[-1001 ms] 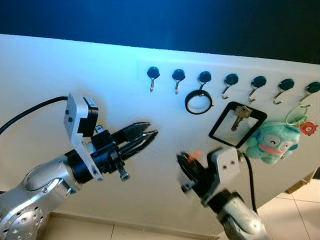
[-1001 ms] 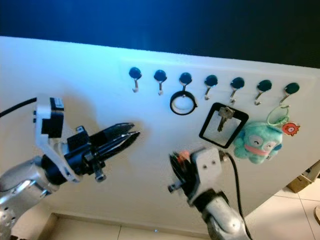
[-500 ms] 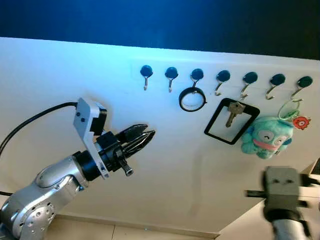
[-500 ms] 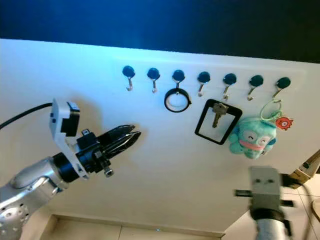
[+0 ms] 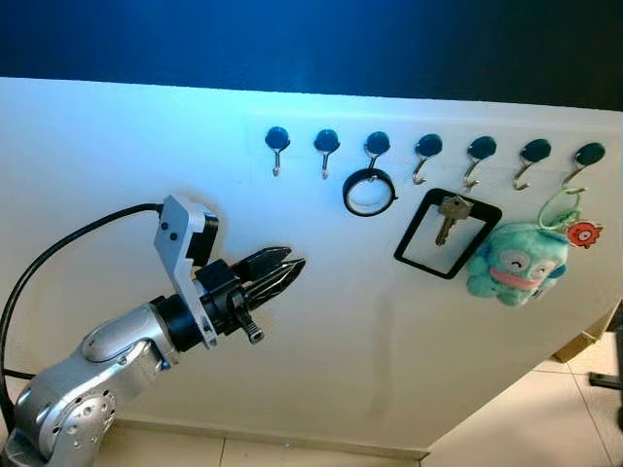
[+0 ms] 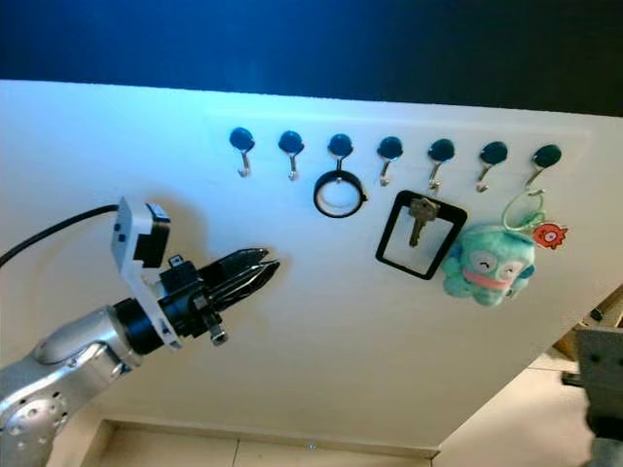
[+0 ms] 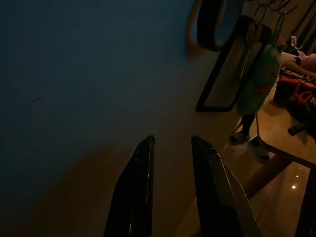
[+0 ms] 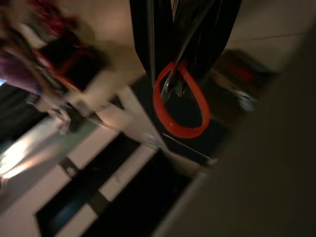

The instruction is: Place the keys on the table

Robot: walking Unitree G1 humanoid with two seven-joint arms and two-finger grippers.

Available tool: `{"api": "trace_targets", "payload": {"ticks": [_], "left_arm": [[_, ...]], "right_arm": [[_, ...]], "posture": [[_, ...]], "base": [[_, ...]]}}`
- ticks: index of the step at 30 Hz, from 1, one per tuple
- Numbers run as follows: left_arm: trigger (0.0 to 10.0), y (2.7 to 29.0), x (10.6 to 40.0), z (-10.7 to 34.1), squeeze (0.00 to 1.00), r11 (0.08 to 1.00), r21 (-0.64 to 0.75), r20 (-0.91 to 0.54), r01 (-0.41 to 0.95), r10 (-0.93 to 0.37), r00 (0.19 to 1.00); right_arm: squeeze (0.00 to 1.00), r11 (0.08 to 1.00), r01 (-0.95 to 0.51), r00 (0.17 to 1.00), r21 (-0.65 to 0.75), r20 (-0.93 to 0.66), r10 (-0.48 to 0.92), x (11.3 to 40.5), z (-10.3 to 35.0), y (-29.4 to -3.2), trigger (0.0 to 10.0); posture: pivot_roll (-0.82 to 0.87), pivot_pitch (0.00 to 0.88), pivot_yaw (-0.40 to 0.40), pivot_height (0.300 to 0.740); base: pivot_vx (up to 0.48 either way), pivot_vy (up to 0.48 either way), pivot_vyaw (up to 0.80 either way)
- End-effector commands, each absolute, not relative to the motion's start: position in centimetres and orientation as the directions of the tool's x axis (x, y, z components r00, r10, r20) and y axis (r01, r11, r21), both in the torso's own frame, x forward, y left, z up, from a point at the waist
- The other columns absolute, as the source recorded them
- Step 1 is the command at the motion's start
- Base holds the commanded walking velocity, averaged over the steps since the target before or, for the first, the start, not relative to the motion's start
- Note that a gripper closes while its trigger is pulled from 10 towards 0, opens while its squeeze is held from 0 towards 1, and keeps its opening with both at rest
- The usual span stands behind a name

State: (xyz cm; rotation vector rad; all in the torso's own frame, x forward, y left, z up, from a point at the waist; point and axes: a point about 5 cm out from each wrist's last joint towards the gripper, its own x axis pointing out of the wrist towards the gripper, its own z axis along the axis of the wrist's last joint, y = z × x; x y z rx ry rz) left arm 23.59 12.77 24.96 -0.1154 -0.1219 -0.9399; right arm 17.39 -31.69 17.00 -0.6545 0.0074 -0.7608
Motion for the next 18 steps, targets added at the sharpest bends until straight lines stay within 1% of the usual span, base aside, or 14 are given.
{"api": "trace_targets", "payload": {"ticks": [1,3,4,6,9,10,11,14,15,16,18], "left_arm": [[10.0,12.4,23.5,24.8,0.00,0.572,-0.048,0.163,0.819,-0.804,0.572],[10.0,12.4,23.8,24.6,0.00,0.576,-0.051,0.159,0.816,-0.802,0.576],[10.0,12.4,23.8,24.6,0.00,0.576,-0.051,0.159,0.816,-0.802,0.576],[10.0,12.5,23.9,24.5,0.00,0.584,-0.051,0.155,0.810,-0.797,0.584],[10.0,12.5,24.0,24.4,0.00,0.588,-0.051,0.154,0.807,-0.794,0.588],[10.0,12.6,24.0,24.4,0.00,0.594,-0.052,0.152,0.803,-0.790,0.594],[10.0,12.6,24.0,24.4,0.00,0.594,-0.052,0.152,0.803,-0.790,0.594],[10.0,12.9,23.9,24.2,0.00,0.613,-0.046,0.143,0.789,-0.777,0.612],[10.0,13.0,23.8,24.2,0.00,0.618,-0.045,0.142,0.785,-0.774,0.617],[10.0,13.0,23.8,24.2,0.00,0.618,-0.045,0.142,0.785,-0.774,0.617],[10.0,13.2,23.9,24.1,0.00,0.627,-0.042,0.140,0.778,-0.767,0.626]], "right_arm": [[0.00,0.491,0.650,0.699,-0.579,0.204,-0.685,16.7,16.6,-33.2,10.0],[0.00,0.427,0.631,0.676,-0.648,0.189,-0.712,16.7,16.5,-36.3,10.0],[0.00,0.427,0.631,0.676,-0.648,0.189,-0.712,16.7,16.5,-36.3,10.0],[0.00,0.390,0.602,0.667,-0.696,0.170,-0.725,16.9,16.3,-38.3,10.0],[0.00,0.375,0.599,0.658,-0.708,0.167,-0.735,16.8,16.2,-39.0,10.0],[0.00,0.356,0.579,0.644,-0.733,0.144,-0.751,16.8,15.8,-40.3,10.0],[0.00,0.356,0.579,0.644,-0.733,0.144,-0.751,16.8,15.8,-40.3,10.0],[0.00,0.325,0.528,0.609,-0.785,0.083,-0.789,16.5,15.0,-43.0,10.0],[0.00,0.323,0.519,0.596,-0.792,0.064,-0.801,16.3,14.8,-43.5,10.0],[0.00,0.323,0.519,0.596,-0.792,0.064,-0.801,16.3,14.8,-43.5,10.0],[0.00,0.343,0.482,0.575,-0.807,-0.004,-0.818,16.1,13.7,-44.8,10.0]], "posture": [[-0.06,0.183,0.022,0.740],[-0.07,0.180,0.026,0.740],[-0.07,0.180,0.026,0.740],[-0.06,0.180,0.025,0.740],[-0.06,0.181,0.025,0.740],[-0.04,0.182,0.024,0.740],[-0.04,0.182,0.024,0.740],[-0.02,0.182,0.020,0.740],[-0.02,0.182,0.020,0.740],[-0.02,0.182,0.020,0.740],[-0.02,0.182,0.020,0.740]], "base": [[0.000,0.000,0.00],[0.000,0.000,0.00],[0.000,0.000,0.00],[0.000,0.000,0.00],[0.000,0.000,0.00],[0.000,0.000,0.00],[0.000,0.000,0.00],[0.000,0.000,0.00],[0.000,0.000,0.00],[0.000,0.000,0.00],[0.000,0.000,0.00]]}}
